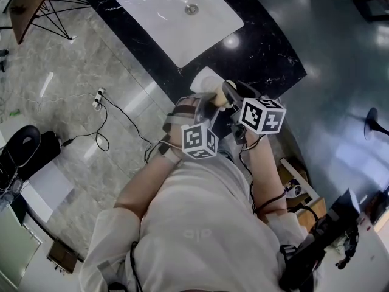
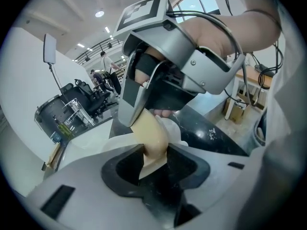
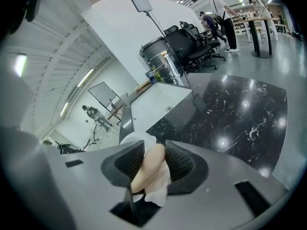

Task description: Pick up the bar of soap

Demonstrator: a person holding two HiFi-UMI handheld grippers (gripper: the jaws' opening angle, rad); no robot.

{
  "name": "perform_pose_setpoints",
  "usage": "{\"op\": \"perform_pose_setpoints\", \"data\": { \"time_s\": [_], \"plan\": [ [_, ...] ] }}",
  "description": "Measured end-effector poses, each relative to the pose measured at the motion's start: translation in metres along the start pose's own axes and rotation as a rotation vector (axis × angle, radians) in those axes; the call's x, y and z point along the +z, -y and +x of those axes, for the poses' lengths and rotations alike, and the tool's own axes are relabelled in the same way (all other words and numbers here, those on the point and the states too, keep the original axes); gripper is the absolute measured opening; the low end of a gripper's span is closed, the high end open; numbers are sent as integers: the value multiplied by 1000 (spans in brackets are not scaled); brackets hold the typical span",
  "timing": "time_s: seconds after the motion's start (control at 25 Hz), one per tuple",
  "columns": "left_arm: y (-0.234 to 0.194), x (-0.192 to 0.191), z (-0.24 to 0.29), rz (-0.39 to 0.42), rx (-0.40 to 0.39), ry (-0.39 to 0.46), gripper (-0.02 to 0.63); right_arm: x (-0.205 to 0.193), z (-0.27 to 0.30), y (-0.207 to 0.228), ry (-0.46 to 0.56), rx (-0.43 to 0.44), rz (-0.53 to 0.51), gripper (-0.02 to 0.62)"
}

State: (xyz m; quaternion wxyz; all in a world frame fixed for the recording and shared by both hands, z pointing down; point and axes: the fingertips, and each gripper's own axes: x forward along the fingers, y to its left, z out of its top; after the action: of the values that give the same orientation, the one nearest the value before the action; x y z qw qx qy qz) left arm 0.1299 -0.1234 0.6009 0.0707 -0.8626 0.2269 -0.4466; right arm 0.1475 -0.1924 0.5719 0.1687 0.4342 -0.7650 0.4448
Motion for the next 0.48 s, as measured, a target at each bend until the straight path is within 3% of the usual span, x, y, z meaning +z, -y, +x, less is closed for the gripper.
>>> {"op": "perform_pose_setpoints", "data": {
  "time_s": [0.48],
  "plan": [
    [0,2,-23,-1,66,47,149,0,-12,-20,46,42,24,150]
  ]
}}
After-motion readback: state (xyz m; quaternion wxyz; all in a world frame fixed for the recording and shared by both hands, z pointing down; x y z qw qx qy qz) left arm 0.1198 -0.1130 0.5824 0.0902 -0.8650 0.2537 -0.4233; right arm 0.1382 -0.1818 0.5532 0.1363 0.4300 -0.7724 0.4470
